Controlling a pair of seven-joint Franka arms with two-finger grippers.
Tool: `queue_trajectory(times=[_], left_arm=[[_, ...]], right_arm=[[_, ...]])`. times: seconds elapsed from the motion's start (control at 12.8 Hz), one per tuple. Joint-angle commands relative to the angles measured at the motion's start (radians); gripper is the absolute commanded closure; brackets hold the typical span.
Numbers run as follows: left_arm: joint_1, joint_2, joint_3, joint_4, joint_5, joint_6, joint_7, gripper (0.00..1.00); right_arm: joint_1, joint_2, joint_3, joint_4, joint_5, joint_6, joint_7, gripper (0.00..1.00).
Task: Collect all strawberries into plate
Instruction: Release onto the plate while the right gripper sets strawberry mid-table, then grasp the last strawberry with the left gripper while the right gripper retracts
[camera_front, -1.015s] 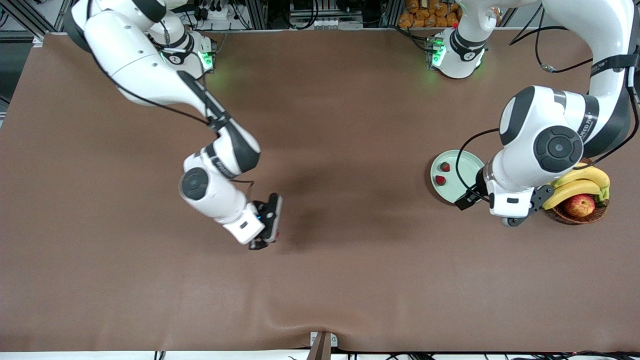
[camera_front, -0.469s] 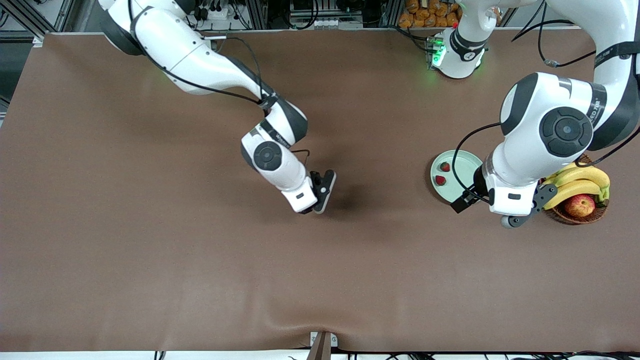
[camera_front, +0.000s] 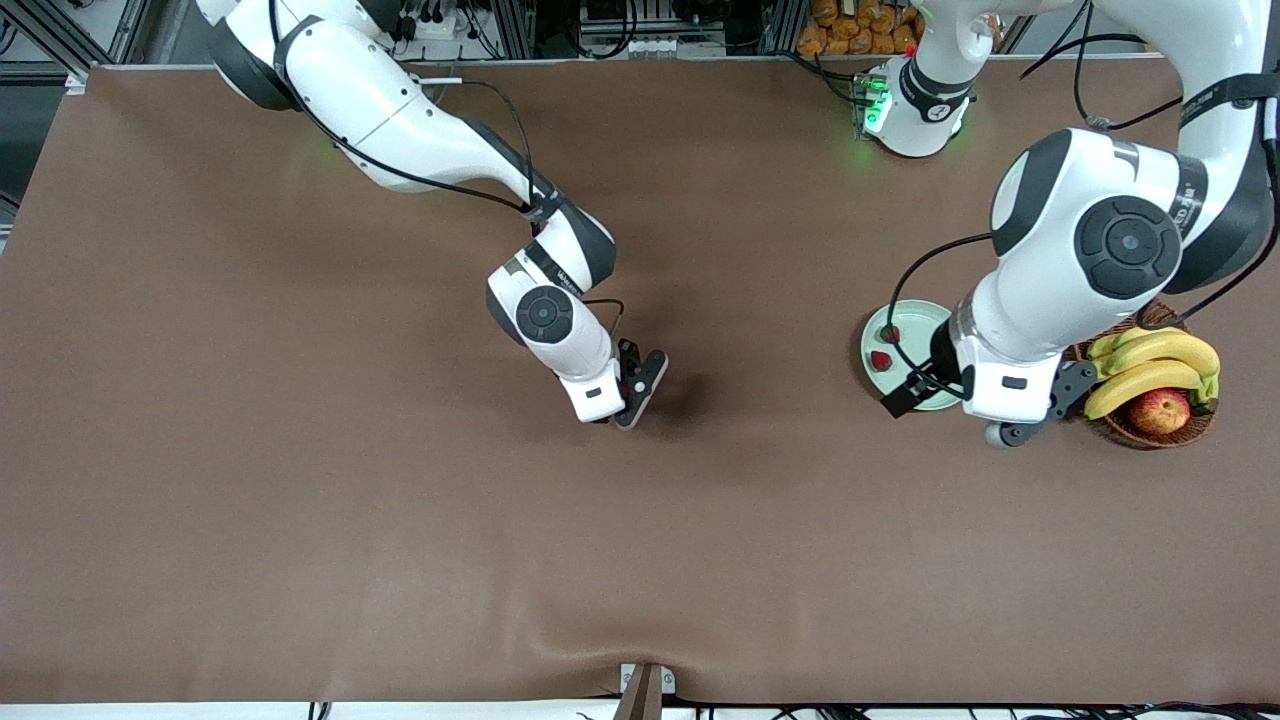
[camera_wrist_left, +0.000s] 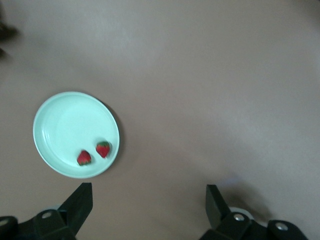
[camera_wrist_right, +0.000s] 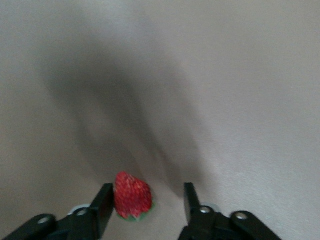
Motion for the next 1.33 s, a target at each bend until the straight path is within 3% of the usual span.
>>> queue_trajectory(times=[0.0, 0.39, 0.62, 0.78, 1.09, 1.25], left_arm=[[-0.025, 0.035, -0.005, 0.006, -0.031, 0.004, -0.049, 0.0], [-0.144, 0.153, -0.005, 0.021, -0.077, 0.184, -0.242, 0.0], [-0.253, 0.248, 0.001, 0.04, -0.073, 0.378, -0.389, 0.0], [-0.325, 0.339, 0.019, 0.114, -0.066, 0.417, -0.498, 0.0], [-0.482, 0.456, 0.123, 0.158, -0.071, 0.533, -0.728, 0.0], [-0.502, 0.489, 0.127, 0.158, -0.071, 0.555, -0.835, 0.0]], right_arm=[[-0.012, -0.093, -0.011, -0.021, 0.0, -0.102, 0.053, 0.0], [-0.056, -0.303, -0.115, -0.045, 0.0, -0.313, 0.09, 0.0], [-0.209, -0.469, -0.117, -0.167, 0.003, -0.364, 0.091, 0.0], [-0.332, -0.583, -0.115, -0.258, 0.005, -0.377, 0.091, 0.0], [-0.515, -0.748, -0.12, -0.278, 0.015, -0.568, 0.091, 0.0], [-0.52, -0.799, -0.196, -0.272, 0.02, -0.652, 0.091, 0.0]])
